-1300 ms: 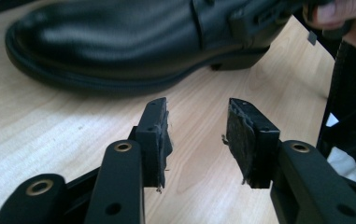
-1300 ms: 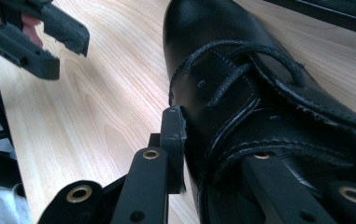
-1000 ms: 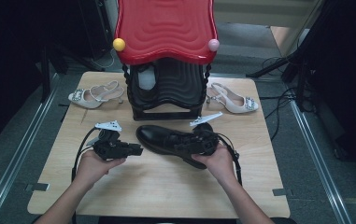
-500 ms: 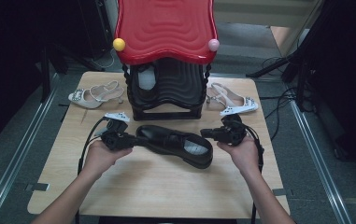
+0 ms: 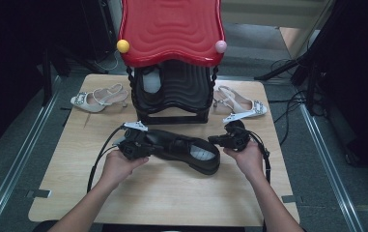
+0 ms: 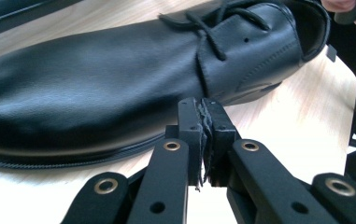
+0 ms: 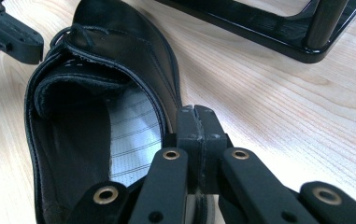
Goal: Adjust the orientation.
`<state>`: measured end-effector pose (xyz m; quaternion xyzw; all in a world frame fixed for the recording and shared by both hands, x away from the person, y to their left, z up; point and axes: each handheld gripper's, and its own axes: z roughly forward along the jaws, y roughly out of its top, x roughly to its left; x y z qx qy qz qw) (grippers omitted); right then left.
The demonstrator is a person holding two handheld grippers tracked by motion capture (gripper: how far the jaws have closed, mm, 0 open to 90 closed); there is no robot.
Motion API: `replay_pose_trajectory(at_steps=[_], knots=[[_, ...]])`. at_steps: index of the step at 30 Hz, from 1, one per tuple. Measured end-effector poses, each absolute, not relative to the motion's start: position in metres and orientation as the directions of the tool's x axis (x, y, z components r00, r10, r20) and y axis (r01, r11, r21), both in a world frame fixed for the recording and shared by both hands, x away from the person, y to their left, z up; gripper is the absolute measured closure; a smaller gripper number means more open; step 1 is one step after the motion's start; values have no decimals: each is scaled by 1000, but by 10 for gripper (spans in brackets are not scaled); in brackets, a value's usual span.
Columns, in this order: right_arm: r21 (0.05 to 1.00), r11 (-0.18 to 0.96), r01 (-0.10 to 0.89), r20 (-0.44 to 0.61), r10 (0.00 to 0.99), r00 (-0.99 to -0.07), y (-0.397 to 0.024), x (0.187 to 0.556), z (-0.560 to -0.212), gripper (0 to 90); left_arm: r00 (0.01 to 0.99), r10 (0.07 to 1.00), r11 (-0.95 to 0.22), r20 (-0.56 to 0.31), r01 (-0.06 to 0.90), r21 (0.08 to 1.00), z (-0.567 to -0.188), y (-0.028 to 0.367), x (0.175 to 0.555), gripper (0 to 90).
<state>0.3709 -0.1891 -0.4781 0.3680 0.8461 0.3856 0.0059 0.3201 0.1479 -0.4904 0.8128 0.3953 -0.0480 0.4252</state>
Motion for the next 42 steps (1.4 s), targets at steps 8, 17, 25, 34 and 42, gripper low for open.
replay_pose_trajectory(at_steps=[8, 17, 25, 34, 42], knots=[[640, 399, 656, 332, 626, -705, -191, 366, -480, 900, 688, 590, -345, -422, 688, 639, -495, 141, 321, 862], [626, 422, 656, 337, 612, -715, -189, 350, -479, 900, 689, 575, -351, -441, 695, 627, -496, 142, 324, 854], [614, 440, 655, 341, 600, -723, -184, 333, -479, 900, 696, 549, -360, -463, 697, 621, -494, 144, 326, 869], [603, 430, 672, 362, 603, -710, -183, 319, -479, 900, 703, 534, -380, -469, 696, 610, -495, 139, 330, 870], [589, 422, 690, 380, 608, -697, -184, 311, -479, 900, 719, 513, -415, -469, 685, 598, -498, 128, 330, 876]])
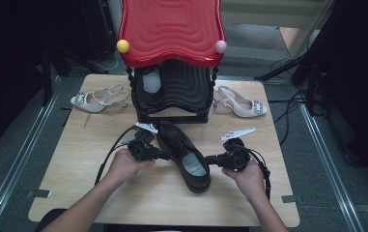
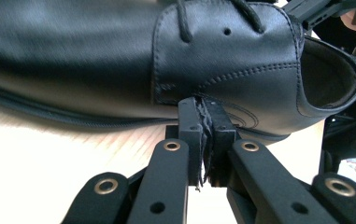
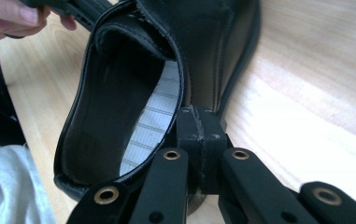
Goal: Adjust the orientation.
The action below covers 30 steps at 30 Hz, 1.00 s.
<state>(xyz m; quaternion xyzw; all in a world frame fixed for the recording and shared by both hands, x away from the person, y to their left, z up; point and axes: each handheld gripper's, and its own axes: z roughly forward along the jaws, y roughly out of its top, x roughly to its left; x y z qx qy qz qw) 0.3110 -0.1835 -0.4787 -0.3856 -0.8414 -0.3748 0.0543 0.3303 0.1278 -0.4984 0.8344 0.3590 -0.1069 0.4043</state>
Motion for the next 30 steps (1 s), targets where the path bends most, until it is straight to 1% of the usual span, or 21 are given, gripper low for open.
replay_pose_trajectory(at_steps=[4, 8, 11, 15, 21, 24, 27, 29, 30], knots=[[576, 402, 712, 400, 621, -674, -184, 301, -479, 900, 735, 497, -440, -462, 672, 595, -500, 119, 329, 874], [574, 411, 708, 391, 622, -678, -184, 296, -478, 900, 739, 501, -438, -451, 666, 604, -500, 116, 328, 874], [572, 415, 708, 388, 623, -679, -184, 292, -478, 900, 727, 492, -418, -478, 679, 603, -502, 113, 330, 889], [569, 421, 706, 378, 628, -680, -184, 290, -477, 900, 726, 497, -414, -476, 680, 605, -502, 111, 329, 894], [568, 429, 702, 377, 622, -686, -185, 291, -477, 900, 715, 487, -397, -502, 693, 601, -504, 108, 330, 896], [566, 429, 704, 376, 625, -684, -188, 292, -476, 900, 713, 472, -400, -518, 697, 594, -505, 106, 331, 898], [565, 426, 707, 380, 626, -681, -191, 294, -476, 900, 724, 465, -417, -510, 687, 595, -504, 106, 332, 897], [569, 413, 711, 384, 631, -674, -193, 295, -475, 900, 731, 469, -430, -495, 679, 595, -502, 109, 331, 888], [570, 409, 712, 386, 632, -672, -194, 296, -475, 898, 731, 473, -429, -492, 678, 597, -501, 111, 331, 857]])
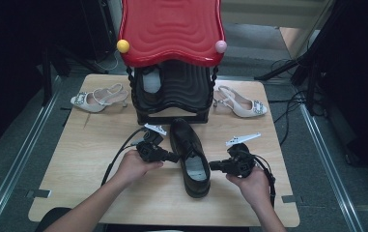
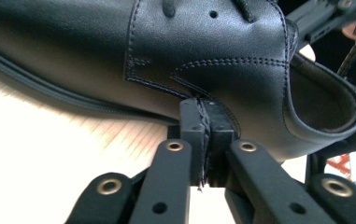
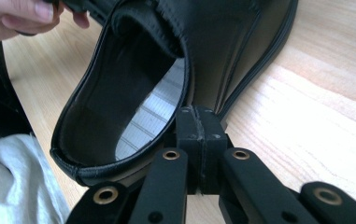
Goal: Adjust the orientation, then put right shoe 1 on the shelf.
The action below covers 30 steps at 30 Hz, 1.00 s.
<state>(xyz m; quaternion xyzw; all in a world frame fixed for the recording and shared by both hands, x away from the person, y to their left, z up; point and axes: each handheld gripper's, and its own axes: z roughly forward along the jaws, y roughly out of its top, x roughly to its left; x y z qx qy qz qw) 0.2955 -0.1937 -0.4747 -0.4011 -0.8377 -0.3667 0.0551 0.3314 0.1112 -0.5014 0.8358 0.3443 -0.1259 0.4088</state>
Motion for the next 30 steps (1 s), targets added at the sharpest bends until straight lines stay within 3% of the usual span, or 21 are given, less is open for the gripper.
replay_pose_trajectory(at_steps=[7, 12, 21, 24, 30], knots=[[591, 381, 712, 394, 633, -666, -196, 299, -472, 835, 741, 463, -402, -486, 665, 630, -489, 128, 331, 683], [635, 374, 676, 358, 633, -686, -196, 302, -470, 758, 724, 477, -379, -498, 681, 627, -484, 140, 333, 620], [671, 348, 655, 374, 603, -704, -198, 301, -469, 717, 712, 496, -361, -496, 689, 628, -479, 147, 333, 610], [667, 332, 667, 393, 604, -694, -197, 301, -469, 647, 721, 499, -375, -481, 680, 630, -475, 147, 332, 603], [653, 298, 697, 417, 627, -658, -197, 301, -464, 645, 731, 481, -366, -484, 669, 647, -469, 150, 333, 625]])
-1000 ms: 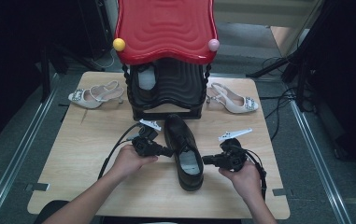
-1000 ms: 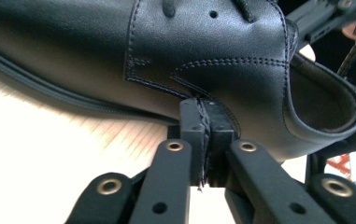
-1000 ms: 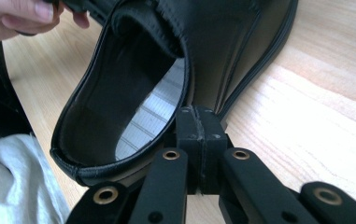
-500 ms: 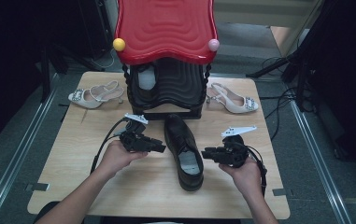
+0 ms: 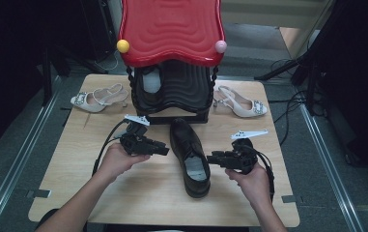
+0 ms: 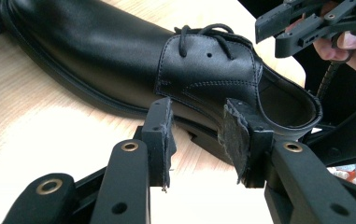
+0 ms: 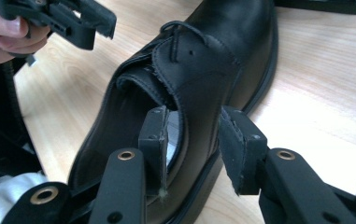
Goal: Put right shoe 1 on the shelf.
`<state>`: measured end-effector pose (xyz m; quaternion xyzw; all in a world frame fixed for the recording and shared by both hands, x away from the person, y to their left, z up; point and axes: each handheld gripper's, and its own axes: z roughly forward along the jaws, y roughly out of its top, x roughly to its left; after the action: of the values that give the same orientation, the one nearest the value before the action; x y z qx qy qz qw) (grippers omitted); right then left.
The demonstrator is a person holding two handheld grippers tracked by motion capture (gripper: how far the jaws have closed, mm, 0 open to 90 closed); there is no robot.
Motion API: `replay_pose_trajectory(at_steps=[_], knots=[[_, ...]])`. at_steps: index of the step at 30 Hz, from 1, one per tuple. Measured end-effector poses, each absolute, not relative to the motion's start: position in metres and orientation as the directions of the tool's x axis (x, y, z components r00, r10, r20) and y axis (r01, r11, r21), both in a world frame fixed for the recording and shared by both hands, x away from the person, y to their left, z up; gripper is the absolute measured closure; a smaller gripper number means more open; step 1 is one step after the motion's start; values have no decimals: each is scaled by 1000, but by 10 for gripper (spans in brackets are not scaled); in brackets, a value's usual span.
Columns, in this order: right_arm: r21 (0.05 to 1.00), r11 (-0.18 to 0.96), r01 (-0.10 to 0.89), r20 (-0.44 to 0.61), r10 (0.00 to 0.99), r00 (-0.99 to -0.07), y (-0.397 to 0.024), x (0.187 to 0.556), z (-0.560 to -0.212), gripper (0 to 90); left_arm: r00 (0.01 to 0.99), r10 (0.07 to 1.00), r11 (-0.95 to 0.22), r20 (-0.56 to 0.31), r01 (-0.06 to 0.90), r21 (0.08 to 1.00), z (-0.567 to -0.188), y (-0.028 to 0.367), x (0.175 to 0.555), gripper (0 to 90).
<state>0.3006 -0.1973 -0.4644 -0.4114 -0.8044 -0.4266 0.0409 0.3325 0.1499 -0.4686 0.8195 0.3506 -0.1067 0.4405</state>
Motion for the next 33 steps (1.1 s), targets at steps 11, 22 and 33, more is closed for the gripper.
replay_pose_trajectory(at_steps=[11, 22, 33], knots=[[676, 275, 684, 426, 611, -667, -196, 294, -457, 625, 732, 477, -375, -487, 670, 641, -460, 152, 335, 612], [658, 267, 704, 437, 626, -645, -186, 287, -448, 611, 774, 446, -385, -450, 620, 684, -426, 154, 343, 492], [614, 317, 723, 422, 643, -640, -169, 285, -438, 565, 796, 450, -389, -405, 583, 713, -386, 152, 360, 446]])
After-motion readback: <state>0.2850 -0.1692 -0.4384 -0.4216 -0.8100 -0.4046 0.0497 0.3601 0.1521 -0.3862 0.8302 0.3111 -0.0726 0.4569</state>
